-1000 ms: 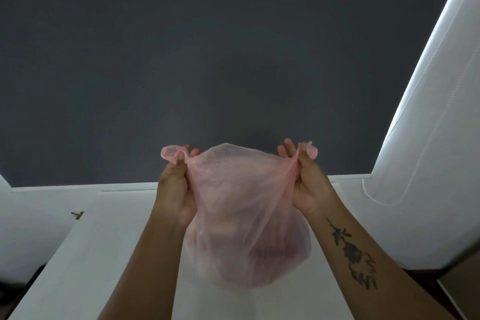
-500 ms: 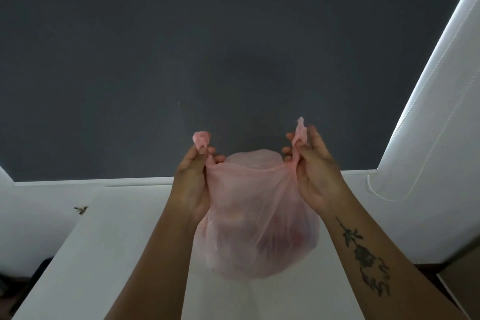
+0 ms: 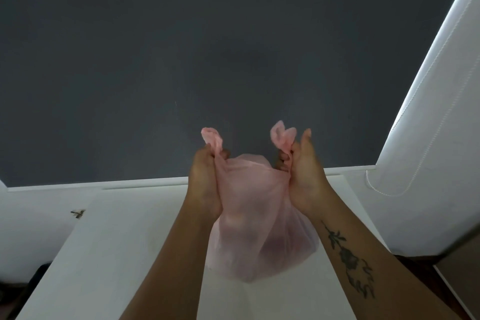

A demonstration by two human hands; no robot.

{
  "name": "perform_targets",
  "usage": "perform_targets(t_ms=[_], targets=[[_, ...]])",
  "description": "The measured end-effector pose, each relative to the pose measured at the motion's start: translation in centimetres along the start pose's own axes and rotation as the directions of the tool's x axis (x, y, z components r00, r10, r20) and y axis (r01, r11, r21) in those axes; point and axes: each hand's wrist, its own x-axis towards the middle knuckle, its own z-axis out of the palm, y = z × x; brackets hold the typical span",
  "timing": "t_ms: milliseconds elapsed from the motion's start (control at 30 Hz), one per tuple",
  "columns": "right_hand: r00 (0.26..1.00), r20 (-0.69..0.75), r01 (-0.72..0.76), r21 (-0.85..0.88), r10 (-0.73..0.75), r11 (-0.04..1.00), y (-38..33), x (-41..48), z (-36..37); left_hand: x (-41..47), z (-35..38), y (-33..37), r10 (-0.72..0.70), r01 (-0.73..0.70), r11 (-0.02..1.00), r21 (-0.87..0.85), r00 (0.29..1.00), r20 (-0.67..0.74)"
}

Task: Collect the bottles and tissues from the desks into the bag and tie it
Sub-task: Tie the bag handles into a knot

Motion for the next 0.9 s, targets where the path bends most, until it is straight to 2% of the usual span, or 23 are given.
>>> perform_targets(t_ms=[67, 167, 233, 367, 433, 500, 600, 700, 733, 833, 900], targets=[[0.999, 0.006, -0.040, 0.084, 0.039, 0.996, -0.2, -0.2, 0.1, -0.1, -0.5, -0.4, -0.030, 0.028, 0.999, 0.033, 0.998, 0.050], [1.000, -0.007, 0.016, 0.089, -0.016, 0.996, 0.4, -0.2, -0.3, 0.1, -1.1, -1.0, 0.006, -0.001, 0.999, -0.042, 0.994, 0.110], [0.999, -0.014, 0.042, 0.080, -0.041, 0.996, 0.7, -0.1, -0.7, 0.1, -1.4, -1.3, 0.021, -0.010, 0.991, -0.130, 0.996, 0.082], [1.000, -0.012, 0.031, 0.261, -0.029, 0.965, 0.8, 0.3, -1.3, 0.4, -1.5, -1.3, -0.062, 0.069, 0.979, -0.192, 0.997, 0.046], [0.999, -0.021, 0.038, 0.294, -0.034, 0.955, 1.1, 0.4, -1.4, 0.7, -1.7, -1.5, -0.038, 0.034, 0.975, -0.219, 0.999, -0.017], [0.998, -0.043, 0.042, 0.192, -0.035, 0.980, 1.5, 0.2, -1.4, 0.5, -1.5, -1.8, 0.049, -0.058, 0.992, -0.111, 0.995, -0.087], [0.998, -0.055, 0.030, -0.048, -0.032, 0.998, 2.4, 0.2, -1.5, -0.3, -0.9, -2.4, 0.016, -0.014, 0.998, 0.060, 0.999, -0.032], [1.000, -0.008, -0.017, -0.251, 0.016, 0.968, 3.2, 0.2, -1.7, 0.3, -1.8, -3.9, 0.035, -0.025, 0.900, 0.435, 0.999, -0.016], [0.999, 0.006, -0.030, -0.296, 0.033, 0.955, 3.5, 0.1, -1.8, 0.4, -2.2, -4.3, 0.049, -0.029, 0.865, 0.502, 0.998, -0.026], [0.999, 0.007, -0.031, -0.348, 0.036, 0.937, 4.2, -0.4, -2.3, 0.3, -2.9, -5.2, 0.029, -0.004, 0.887, 0.462, 0.998, -0.048], [1.000, -0.012, -0.016, -0.350, 0.012, 0.937, 4.7, -0.8, -2.5, 0.3, -2.9, -5.3, 0.071, -0.025, 0.896, 0.443, 0.994, -0.088]])
